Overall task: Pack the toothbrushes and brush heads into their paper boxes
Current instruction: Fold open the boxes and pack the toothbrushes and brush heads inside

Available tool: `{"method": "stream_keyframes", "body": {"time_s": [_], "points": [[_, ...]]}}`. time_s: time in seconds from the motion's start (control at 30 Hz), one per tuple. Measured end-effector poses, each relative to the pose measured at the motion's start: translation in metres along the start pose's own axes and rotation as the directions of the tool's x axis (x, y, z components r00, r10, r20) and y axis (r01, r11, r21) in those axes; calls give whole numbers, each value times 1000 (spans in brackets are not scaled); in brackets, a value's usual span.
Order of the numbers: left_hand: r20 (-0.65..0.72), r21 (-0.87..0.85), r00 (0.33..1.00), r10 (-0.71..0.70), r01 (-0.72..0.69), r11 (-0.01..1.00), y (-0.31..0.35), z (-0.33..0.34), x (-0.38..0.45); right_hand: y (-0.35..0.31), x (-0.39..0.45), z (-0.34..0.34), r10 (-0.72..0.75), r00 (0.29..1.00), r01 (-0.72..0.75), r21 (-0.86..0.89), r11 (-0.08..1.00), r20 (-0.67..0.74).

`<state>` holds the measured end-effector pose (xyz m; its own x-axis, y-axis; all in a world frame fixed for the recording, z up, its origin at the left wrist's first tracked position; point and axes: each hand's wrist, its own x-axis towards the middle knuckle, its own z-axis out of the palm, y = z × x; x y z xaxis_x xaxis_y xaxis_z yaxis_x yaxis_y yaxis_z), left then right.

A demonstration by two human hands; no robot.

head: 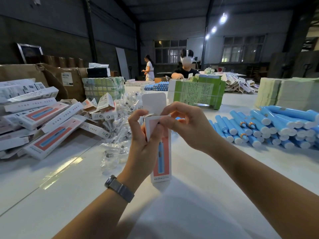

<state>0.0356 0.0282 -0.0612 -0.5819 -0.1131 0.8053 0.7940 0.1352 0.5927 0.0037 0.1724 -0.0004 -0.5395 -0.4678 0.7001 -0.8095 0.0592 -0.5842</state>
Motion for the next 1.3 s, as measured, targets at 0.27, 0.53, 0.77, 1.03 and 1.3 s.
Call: {"method": "stream_keyframes", "body": {"time_s": [0.27,0.53,0.77,1.03,1.3], "points": [[15,-17,999,-33,33,999,5,2,0,-9,3,-1,-23,996,39,182,983,-88],[-4,-13,999,-47,47,999,10,6,-1,-11,4,-5,-21,999,26,139,990,-36],[18,-23,999,-45,46,999,10,8,-2,-17,5,-4,-38,998,43,109,993,-47],[39,-30,999,-28,29,999,6,5,-2,-19,7,-6,-38,999,41,-114,993,28],[56,-20,998,-28,29,999,10,6,-3,-26,8,-6,-100,995,104,-260,960,26]]}}
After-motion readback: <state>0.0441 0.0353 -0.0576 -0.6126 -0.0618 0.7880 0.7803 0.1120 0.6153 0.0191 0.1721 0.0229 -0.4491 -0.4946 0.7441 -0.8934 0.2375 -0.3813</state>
